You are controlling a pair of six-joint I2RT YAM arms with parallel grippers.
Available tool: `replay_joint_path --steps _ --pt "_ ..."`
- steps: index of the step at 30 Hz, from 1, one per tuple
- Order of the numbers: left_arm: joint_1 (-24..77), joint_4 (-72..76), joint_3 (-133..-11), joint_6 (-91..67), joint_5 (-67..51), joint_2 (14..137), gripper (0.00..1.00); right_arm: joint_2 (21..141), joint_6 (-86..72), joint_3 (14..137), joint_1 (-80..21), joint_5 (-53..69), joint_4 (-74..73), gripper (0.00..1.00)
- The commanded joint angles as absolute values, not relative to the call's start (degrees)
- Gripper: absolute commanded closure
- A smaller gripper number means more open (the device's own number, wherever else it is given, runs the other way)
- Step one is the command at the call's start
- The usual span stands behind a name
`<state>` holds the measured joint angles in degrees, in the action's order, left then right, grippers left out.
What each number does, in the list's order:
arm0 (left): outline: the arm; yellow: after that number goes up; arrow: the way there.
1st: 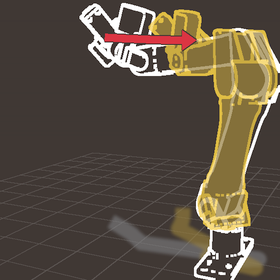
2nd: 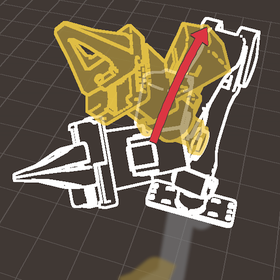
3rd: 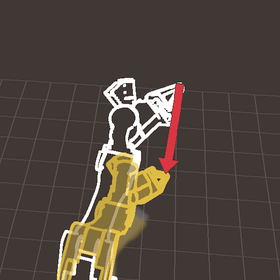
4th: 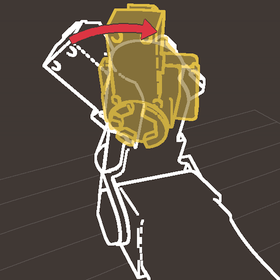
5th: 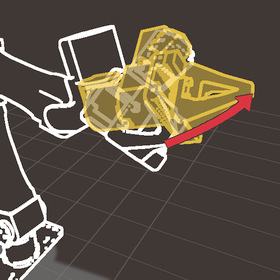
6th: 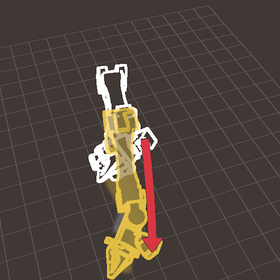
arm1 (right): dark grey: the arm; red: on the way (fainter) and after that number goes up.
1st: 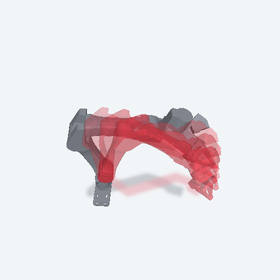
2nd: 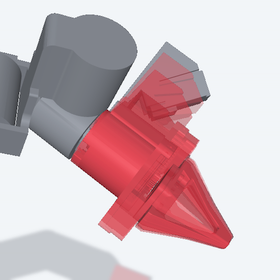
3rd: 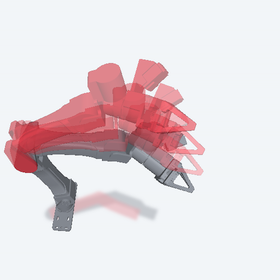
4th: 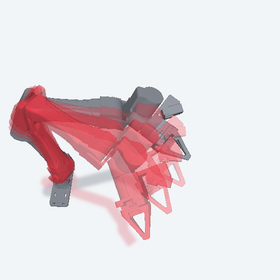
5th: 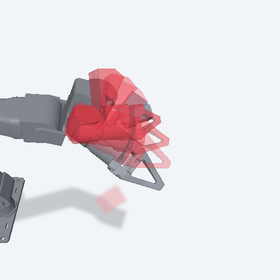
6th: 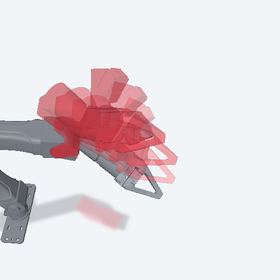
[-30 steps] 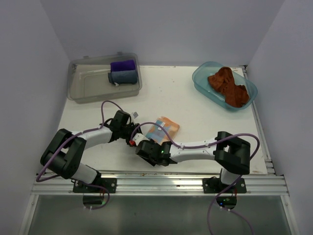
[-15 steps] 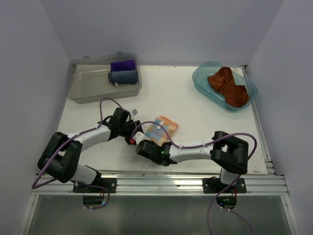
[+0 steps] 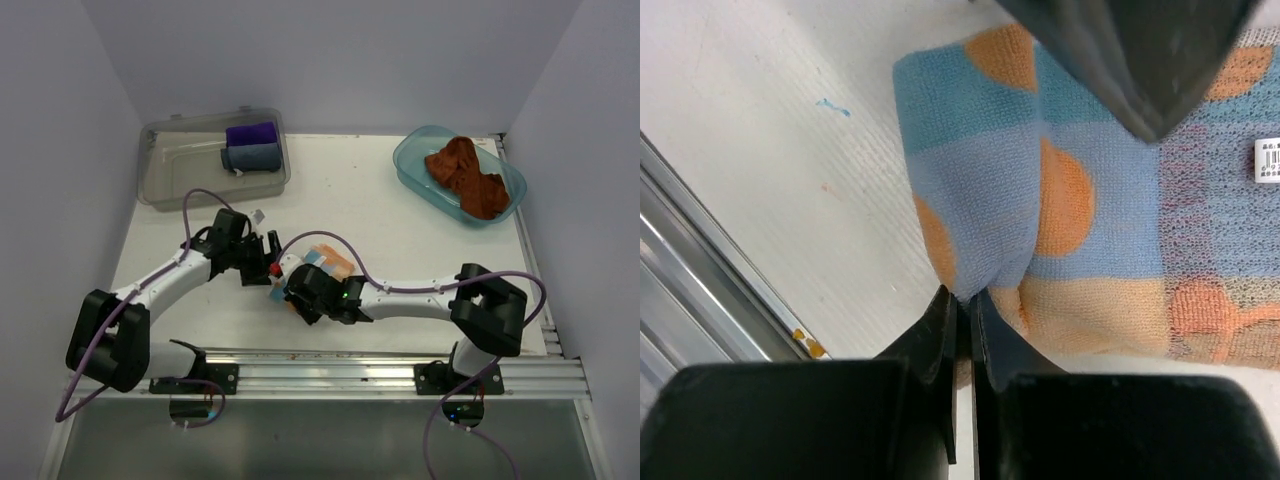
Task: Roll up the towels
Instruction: Roll the towel
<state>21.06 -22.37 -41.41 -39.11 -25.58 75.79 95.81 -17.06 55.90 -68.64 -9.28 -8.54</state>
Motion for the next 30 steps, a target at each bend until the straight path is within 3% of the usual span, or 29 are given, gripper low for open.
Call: replay_joint_path --steps 1,14,30 --pt "19.1 -23.1 -42.1 -37.5 -27.3 72.8 0.20 95.5 -20.5 55.1 -67.0 -3.3 -10.5 1.00" --pt "15.4 -24.8 -40.5 -38.1 -25.3 66.7 0.25 99.1 -24.1 55.9 -64.5 4.3 -10.0 1.00" --pt "15.2 -23.6 -27.0 -40.9 -28.3 57.5 0.20 104.3 -34.5 58.8 -52.8 30.2 -10.3 1.00"
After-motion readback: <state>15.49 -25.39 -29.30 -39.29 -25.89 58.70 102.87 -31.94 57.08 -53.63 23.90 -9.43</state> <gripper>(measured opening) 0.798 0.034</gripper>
